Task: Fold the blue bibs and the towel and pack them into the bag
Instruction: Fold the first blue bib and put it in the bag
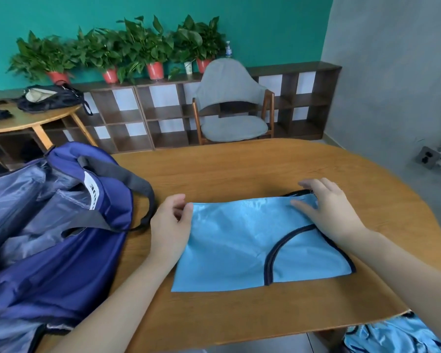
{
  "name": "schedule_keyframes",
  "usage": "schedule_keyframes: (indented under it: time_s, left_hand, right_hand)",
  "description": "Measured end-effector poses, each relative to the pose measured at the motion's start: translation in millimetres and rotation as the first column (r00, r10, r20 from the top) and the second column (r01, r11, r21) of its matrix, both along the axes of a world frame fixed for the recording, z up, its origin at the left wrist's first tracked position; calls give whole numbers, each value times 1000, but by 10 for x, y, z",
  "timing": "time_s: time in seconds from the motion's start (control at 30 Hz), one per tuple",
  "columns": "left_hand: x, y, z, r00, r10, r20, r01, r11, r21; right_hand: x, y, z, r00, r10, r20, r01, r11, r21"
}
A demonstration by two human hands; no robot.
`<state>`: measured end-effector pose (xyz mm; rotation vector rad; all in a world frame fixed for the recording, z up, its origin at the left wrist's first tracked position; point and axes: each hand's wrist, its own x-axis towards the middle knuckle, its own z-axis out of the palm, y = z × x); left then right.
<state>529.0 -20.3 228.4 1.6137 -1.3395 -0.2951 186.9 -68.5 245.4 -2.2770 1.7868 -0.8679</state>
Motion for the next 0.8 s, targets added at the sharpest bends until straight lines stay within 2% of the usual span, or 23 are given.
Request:
schedule_keyframes:
  time_s: [0.07, 0.17, 0.2, 0.27, 0.33, 0.4, 0.47, 0.6, 0.7, 0.8]
  left_hand:
    - [-22, 95, 53, 985, -11, 171, 21, 998, -59]
    - [-144, 307, 108, 925, -85, 369, 141, 982, -129]
    - [-226, 411, 143, 899, -155, 408, 205, 976, -80]
    - [-428, 611, 206, 798, -330, 504, 271, 944, 189]
    - [-554, 723, 203, 692, -429, 581, 145, 870, 470]
    - [-609, 730, 212, 680, -462, 569, 83, 820, 567]
    - [-619, 630, 188, 690, -486, 536, 94, 795, 599]
    - [-565, 124, 150, 627, -529, 572, 119, 790, 601]
    - [-403, -308, 243, 607, -423, 673, 10, 851, 525]
    - [-398, -447, 280, 679, -343, 650, 41, 901, 432]
  right_hand:
    - [101, 100, 29, 983, 108, -151, -126, 986, -113]
    - [222, 165, -10, 914, 269, -305, -301, 952, -62]
    - [245, 163, -50, 893, 298, -338, -319, 948, -8]
    - [250, 172, -120, 878, 315, -360, -288, 949, 129]
    - [226, 215, -144, 884, 308, -353, -240, 944, 224]
    - [193, 287, -134, 880, 290, -376, -194, 943, 272]
    - [152, 352, -115, 856, 248, -453, -136, 954, 266]
    - [32, 429, 111, 827, 138, -545, -79, 988, 130]
    - [-88, 524, 229, 841, 225, -492, -172, 973, 151]
    - [-179, 622, 107, 889, 318, -330, -320, 946, 52]
